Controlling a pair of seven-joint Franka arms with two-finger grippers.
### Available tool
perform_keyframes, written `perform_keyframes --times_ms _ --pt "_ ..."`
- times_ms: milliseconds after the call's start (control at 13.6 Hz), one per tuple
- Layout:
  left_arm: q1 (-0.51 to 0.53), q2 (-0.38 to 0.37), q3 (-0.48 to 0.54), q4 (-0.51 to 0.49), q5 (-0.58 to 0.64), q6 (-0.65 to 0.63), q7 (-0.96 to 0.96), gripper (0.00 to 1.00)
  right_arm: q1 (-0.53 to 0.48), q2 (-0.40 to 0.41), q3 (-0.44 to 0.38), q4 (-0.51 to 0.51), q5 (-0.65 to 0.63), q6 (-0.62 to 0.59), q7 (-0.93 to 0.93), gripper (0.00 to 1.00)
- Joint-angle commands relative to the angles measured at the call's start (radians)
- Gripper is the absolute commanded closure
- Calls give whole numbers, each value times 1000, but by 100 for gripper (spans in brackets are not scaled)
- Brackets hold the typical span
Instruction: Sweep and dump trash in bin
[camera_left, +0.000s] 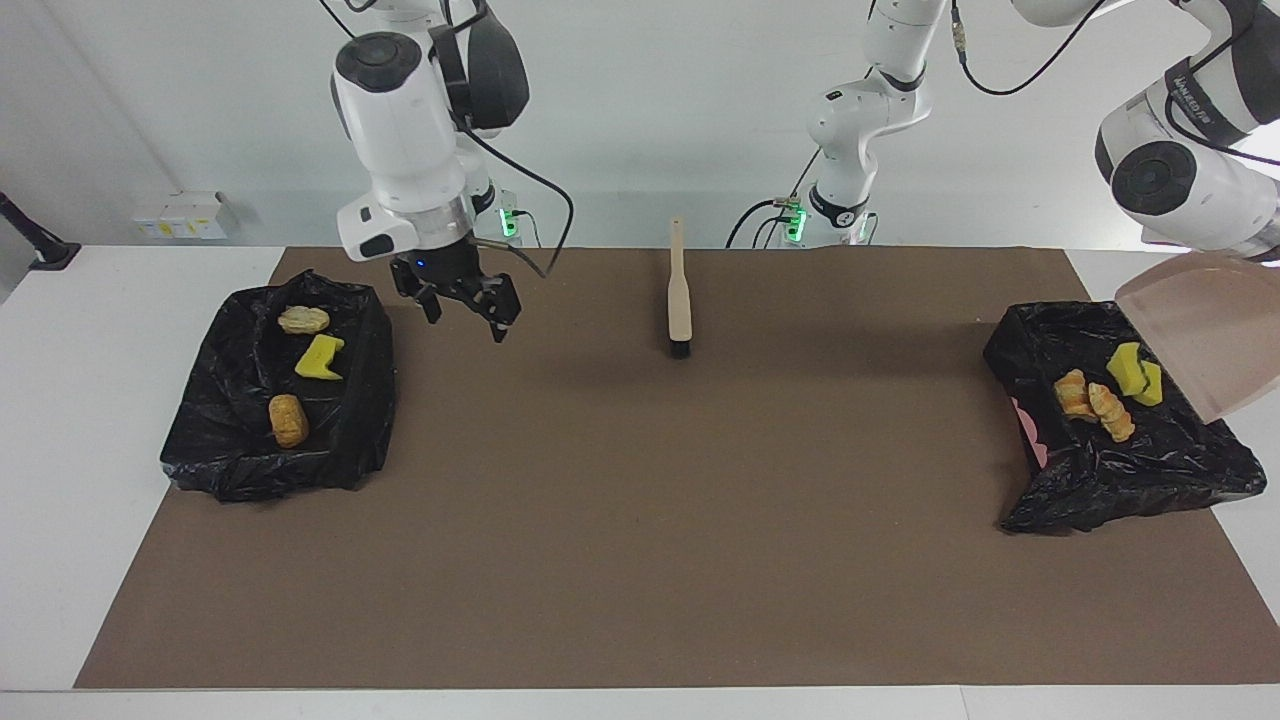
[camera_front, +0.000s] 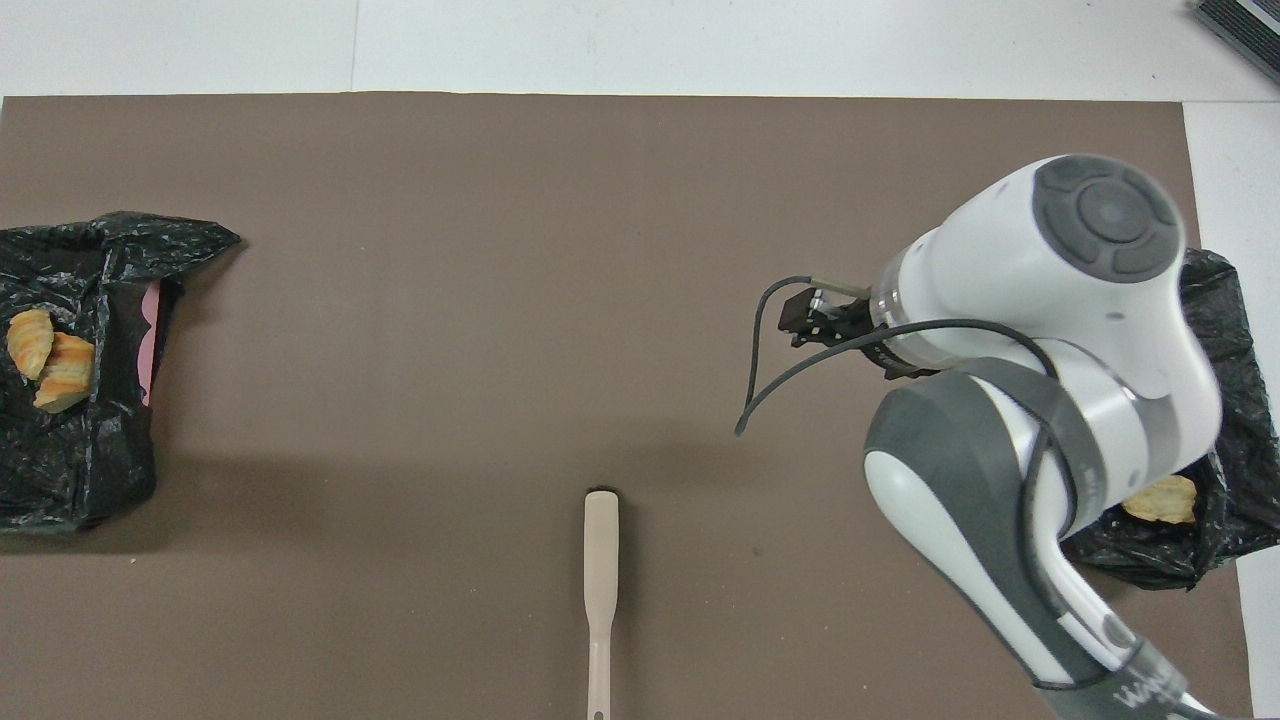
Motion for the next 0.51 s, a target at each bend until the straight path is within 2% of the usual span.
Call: perform_keyframes --times_ms 0,220,440 --pt "-59 -37 11 -37 23 -71 -53 100 32 -44 -68 80 10 -148 -101 0" --pt "-151 -37 8 -34 -15 -157 -111 100 106 -114 -169 101 57 -245 -106 0" --pt "-248 -37 8 -29 -177 -233 -255 100 234 -164 -330 101 79 -303 -106 0"
